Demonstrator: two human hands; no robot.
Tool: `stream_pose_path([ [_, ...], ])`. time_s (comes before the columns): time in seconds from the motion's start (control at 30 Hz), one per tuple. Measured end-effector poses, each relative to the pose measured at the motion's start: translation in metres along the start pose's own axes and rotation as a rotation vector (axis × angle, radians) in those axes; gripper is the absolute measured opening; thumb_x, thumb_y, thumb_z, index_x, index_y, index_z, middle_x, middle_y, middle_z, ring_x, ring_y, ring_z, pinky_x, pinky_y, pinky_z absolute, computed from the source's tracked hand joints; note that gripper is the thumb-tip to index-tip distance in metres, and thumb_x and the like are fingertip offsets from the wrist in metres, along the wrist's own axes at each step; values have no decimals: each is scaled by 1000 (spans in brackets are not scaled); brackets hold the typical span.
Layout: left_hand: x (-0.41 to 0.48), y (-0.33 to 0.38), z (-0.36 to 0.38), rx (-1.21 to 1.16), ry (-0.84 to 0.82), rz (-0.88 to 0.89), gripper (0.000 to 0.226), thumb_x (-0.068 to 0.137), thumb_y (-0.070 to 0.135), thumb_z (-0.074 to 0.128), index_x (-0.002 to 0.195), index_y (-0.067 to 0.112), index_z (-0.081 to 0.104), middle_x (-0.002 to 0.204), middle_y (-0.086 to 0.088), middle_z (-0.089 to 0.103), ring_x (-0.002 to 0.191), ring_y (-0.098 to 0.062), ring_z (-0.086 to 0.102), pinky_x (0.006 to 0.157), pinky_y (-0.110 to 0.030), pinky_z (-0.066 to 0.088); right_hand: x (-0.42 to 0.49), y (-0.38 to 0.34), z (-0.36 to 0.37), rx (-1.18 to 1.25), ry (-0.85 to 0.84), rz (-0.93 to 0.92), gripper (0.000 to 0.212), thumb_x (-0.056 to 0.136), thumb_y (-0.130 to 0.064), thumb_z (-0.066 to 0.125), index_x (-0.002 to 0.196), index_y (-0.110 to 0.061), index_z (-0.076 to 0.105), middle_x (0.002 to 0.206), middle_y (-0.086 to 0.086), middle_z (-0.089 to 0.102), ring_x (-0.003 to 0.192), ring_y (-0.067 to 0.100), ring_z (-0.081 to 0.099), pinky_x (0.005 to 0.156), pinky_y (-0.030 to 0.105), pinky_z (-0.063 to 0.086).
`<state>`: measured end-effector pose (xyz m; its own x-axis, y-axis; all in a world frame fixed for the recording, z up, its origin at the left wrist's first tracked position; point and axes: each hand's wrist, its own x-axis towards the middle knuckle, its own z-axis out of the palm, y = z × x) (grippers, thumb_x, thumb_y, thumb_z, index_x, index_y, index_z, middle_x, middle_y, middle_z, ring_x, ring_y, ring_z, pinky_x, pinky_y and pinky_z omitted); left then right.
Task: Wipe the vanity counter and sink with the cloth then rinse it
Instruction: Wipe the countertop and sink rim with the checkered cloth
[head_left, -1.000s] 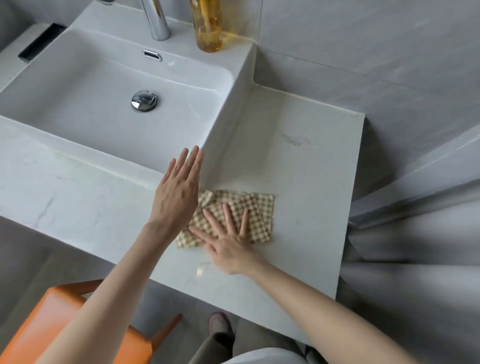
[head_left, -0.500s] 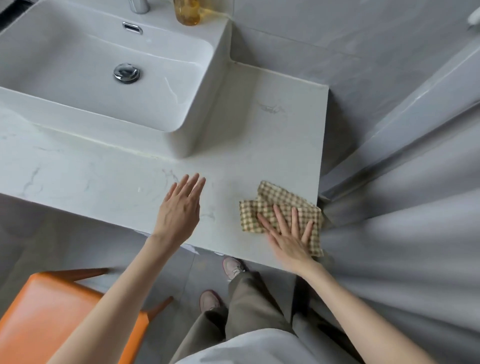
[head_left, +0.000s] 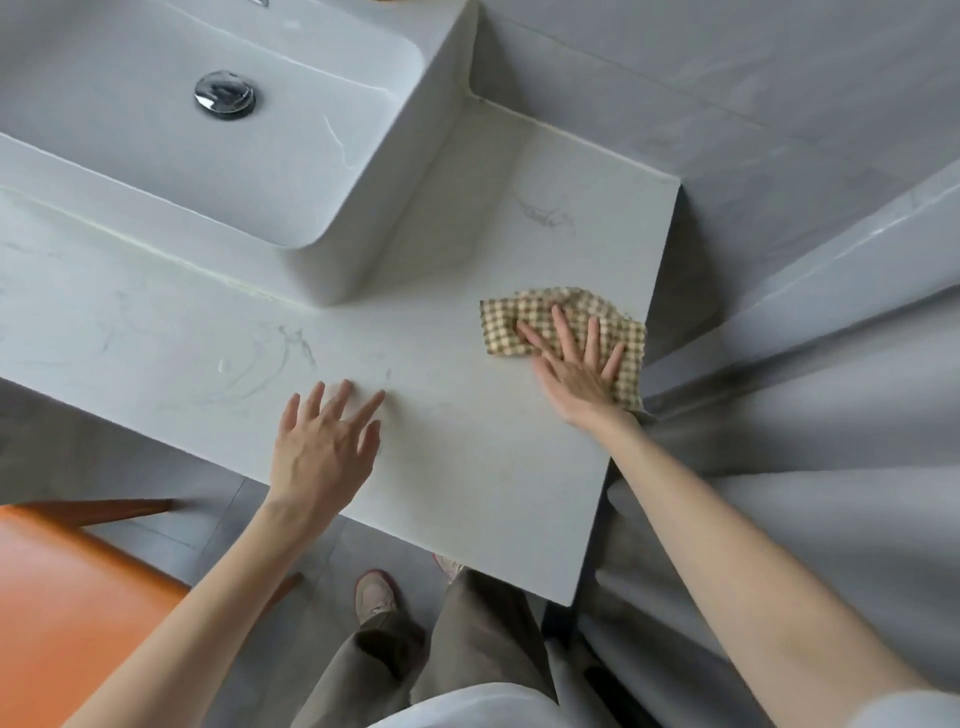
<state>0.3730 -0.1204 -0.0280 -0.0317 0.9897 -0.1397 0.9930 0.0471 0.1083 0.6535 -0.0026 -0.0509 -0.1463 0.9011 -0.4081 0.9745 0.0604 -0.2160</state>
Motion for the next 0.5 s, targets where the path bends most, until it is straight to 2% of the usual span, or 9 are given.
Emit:
stream_pose_path([
  [0.1, 5, 11, -1, 0, 20, -40, 51, 89, 41, 28, 129, 28, 56, 116, -9, 64, 113, -33, 56, 98, -47, 41, 61, 14, -32, 25, 4, 45, 43, 98, -52, 9, 136, -66, -7, 155, -20, -22, 143, 29, -27, 107, 64, -18],
  [0.23, 12, 24, -3, -45, 81, -115, 50, 90, 40, 29, 129, 25, 56, 102, -7, 66, 109, -30, 57, 101, -43, 37, 113, 16, -58, 36, -13, 62, 43, 98, -53, 9, 137, -65, -6, 157, -16, -22, 142, 31, -27, 106, 67, -16],
  [0.3, 12, 27, -3, -61, 78, -142, 49, 91, 39, 31, 131, 25, 54, 104, -5, 66, 113, -29, 56, 103, -43, 35, 115, 8, -58, 27, -26, 29, 44, 98, -53, 9, 137, -64, -8, 157, -14, -22, 142, 33, -28, 106, 68, -16],
  [0.4, 4, 26, -5, -114, 78, -208, 43, 93, 31, 44, 135, 25, 49, 120, -3, 64, 125, -30, 49, 107, -47, 32, 86, -6, -42, -77, -60, -181, 45, 99, -52, 9, 136, -63, -12, 155, -16, -26, 141, 30, -31, 106, 65, -20],
  [0.5, -13, 19, -9, -147, 81, -302, 46, 93, 27, 50, 138, 24, 45, 138, -4, 53, 134, -29, 40, 110, -45, 29, 33, -16, -18, -151, -141, -441, 50, 101, -45, 13, 135, -63, -17, 151, -15, -36, 136, 29, -39, 104, 65, -24],
])
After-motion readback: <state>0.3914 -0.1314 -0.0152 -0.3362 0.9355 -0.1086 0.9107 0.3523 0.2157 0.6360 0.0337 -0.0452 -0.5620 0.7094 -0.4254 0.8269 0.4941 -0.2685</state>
